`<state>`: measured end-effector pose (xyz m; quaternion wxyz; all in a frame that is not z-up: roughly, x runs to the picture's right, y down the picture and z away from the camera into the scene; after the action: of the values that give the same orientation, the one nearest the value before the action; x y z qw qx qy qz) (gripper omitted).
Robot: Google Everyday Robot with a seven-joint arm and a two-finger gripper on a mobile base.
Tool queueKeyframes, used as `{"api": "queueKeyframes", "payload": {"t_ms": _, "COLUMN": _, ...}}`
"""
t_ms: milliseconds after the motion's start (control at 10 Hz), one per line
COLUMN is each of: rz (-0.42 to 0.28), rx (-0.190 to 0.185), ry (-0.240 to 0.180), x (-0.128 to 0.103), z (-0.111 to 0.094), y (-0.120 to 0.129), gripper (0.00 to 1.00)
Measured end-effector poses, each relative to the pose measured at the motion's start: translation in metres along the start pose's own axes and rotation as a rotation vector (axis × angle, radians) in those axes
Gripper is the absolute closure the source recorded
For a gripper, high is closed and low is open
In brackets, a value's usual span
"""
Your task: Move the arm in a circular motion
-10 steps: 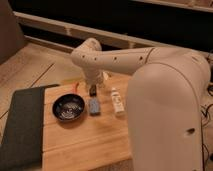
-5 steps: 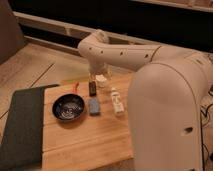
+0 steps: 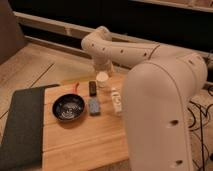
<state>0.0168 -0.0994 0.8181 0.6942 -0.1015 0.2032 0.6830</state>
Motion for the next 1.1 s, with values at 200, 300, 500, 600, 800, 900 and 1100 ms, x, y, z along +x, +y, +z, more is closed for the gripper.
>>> {"api": "queueKeyframes", "payload": {"t_ms": 200, "rz": -0.023, "rx": 0.037, "ry": -0.023, "x": -0.044, "z": 0.011, "y": -0.008, "gripper": 0.35}}
{"api": "queueKeyframes", "payload": {"t_ms": 300, "rz": -0.072, "rx": 0.023, "ry": -0.029, "x": -0.067, "z": 0.023, "y": 0.010, "gripper": 0.35}}
{"api": "queueKeyframes", "payload": {"t_ms": 500, "rz": -0.148, "rx": -0.024, "ry": -0.020, "x": -0.079, "z": 0.037, "y": 0.045, "gripper": 0.35}}
{"api": "queueKeyframes", "payload": {"t_ms": 600, "rz": -0.205, "rx": -0.063, "ry": -0.012, "x": -0.078, "z": 0.041, "y": 0.072, "gripper": 0.35}}
{"api": "queueKeyframes", "payload": {"t_ms": 800, "rz": -0.312, "rx": -0.128, "ry": 0.002, "x": -0.066, "z": 0.036, "y": 0.124, "gripper": 0.35}}
{"api": "queueKeyframes", "payload": {"t_ms": 900, "rz": -0.369, "rx": -0.160, "ry": 0.009, "x": -0.054, "z": 0.028, "y": 0.150, "gripper": 0.35}}
{"api": "queueKeyframes", "payload": {"t_ms": 1100, "rz": -0.467, "rx": -0.210, "ry": 0.015, "x": -0.024, "z": 0.007, "y": 0.190, "gripper": 0.35}}
